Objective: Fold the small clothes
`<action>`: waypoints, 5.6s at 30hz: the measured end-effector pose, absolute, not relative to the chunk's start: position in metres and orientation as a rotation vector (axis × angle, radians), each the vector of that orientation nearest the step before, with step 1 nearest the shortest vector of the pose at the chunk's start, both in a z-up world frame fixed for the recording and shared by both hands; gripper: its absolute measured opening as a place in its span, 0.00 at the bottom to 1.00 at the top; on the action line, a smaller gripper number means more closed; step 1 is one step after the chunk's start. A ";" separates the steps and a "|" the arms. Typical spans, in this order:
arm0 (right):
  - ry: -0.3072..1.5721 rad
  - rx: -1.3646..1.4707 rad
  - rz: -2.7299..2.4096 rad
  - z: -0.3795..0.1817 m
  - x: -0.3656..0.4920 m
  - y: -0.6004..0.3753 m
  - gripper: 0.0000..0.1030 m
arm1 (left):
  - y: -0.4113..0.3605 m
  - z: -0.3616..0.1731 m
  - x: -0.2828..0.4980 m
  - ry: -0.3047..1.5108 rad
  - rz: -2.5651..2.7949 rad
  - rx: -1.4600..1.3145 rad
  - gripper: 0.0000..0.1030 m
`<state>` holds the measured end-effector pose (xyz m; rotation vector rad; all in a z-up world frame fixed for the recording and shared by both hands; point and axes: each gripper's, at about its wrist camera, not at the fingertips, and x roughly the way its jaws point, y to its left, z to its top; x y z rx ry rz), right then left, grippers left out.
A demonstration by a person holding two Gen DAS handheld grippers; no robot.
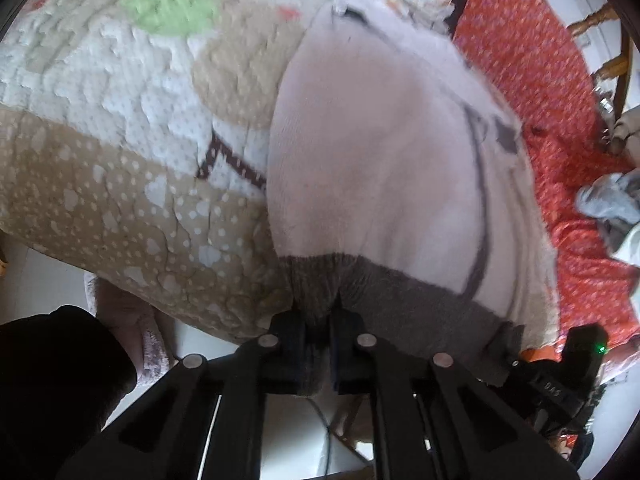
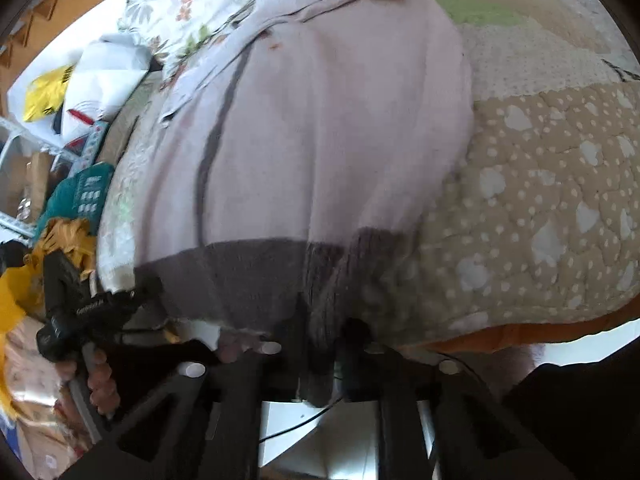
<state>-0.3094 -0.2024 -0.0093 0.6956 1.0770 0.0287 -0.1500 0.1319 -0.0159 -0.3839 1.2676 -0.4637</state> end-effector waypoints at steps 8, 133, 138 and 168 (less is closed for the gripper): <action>0.957 0.692 0.115 0.062 -0.280 -0.223 0.10 | 0.152 0.043 -0.110 1.162 -0.517 -0.498 0.07; 0.841 0.898 -0.237 0.002 -0.141 -0.370 0.77 | 0.103 0.049 0.037 1.108 -0.246 -0.226 0.50; 0.743 0.996 -0.123 -0.014 -0.116 -0.381 0.79 | 0.097 0.046 0.040 1.117 -0.260 -0.222 0.54; 1.017 0.280 0.026 0.039 0.098 -0.054 0.17 | 0.238 0.098 0.072 1.003 -0.147 -0.629 0.61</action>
